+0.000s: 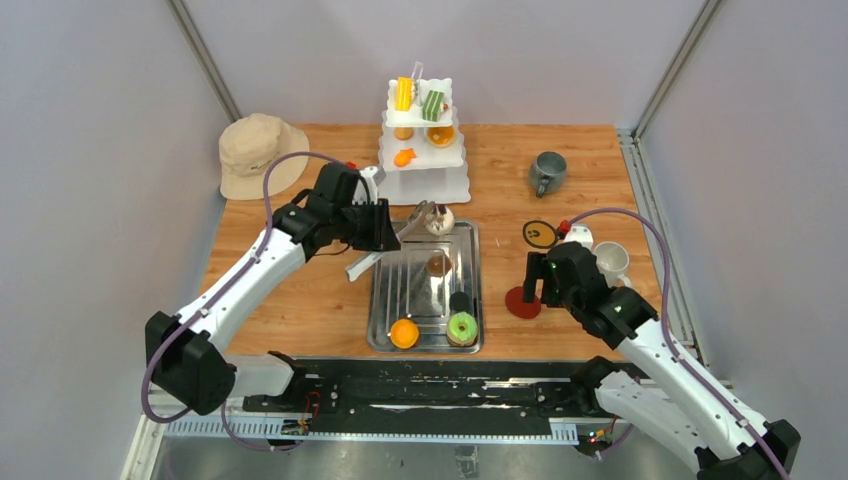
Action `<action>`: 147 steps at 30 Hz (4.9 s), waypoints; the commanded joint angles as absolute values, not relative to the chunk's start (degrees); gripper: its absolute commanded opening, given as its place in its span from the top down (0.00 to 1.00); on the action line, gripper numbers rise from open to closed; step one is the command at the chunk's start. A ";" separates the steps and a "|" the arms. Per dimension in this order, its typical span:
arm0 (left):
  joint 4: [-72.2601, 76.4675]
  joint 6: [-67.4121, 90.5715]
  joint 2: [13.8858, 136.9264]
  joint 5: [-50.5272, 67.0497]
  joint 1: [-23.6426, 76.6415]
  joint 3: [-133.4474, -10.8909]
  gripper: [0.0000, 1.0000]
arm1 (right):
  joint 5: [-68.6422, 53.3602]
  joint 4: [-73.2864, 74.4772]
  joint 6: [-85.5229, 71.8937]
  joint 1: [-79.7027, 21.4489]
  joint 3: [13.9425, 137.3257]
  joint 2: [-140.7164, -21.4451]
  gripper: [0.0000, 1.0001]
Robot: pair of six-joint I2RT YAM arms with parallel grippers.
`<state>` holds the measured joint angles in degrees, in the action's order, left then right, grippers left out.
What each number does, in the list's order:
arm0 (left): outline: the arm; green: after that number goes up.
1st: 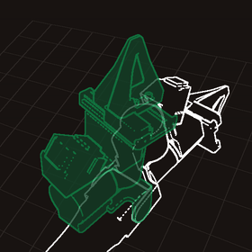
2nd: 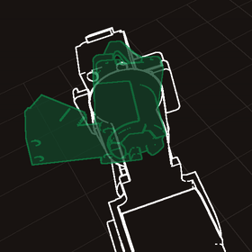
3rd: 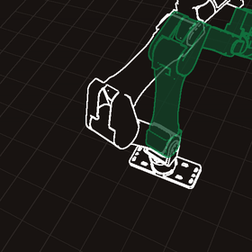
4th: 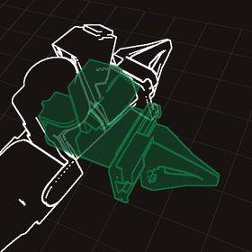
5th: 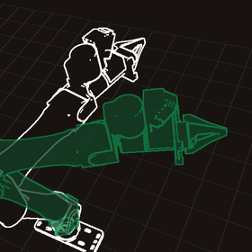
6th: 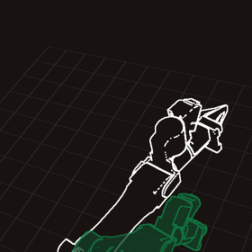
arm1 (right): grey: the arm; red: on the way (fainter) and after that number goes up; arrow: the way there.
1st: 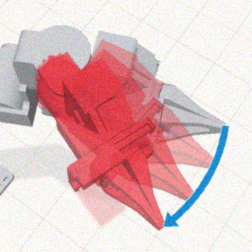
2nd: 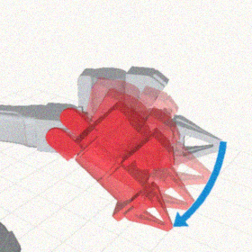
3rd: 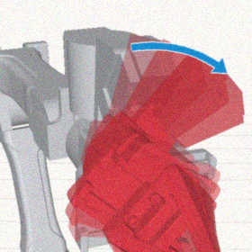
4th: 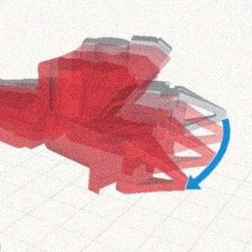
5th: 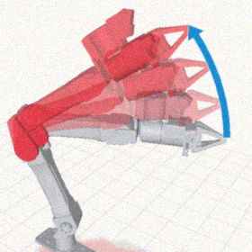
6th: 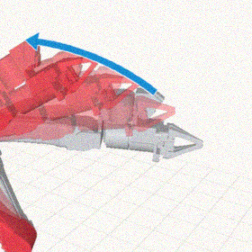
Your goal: Serve the afternoon tea
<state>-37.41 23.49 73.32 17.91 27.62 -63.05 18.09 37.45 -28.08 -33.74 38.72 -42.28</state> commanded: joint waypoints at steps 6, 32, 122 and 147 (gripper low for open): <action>-27.48 33.19 72.55 8.01 27.88 -71.52 1.00 | 19.47 38.85 -28.36 -34.13 39.12 -41.19 0.16; -12.13 44.20 87.56 5.64 25.25 -75.70 1.00 | 20.51 40.77 -28.67 -34.12 38.92 -39.18 0.16; -50.63 9.33 81.85 -16.57 58.62 -66.13 0.56 | 19.52 37.52 -27.77 -34.08 39.07 -43.68 0.16; -51.44 4.00 72.78 -5.12 58.51 -60.93 0.55 | 19.22 37.35 -28.00 -34.13 38.45 -42.96 0.16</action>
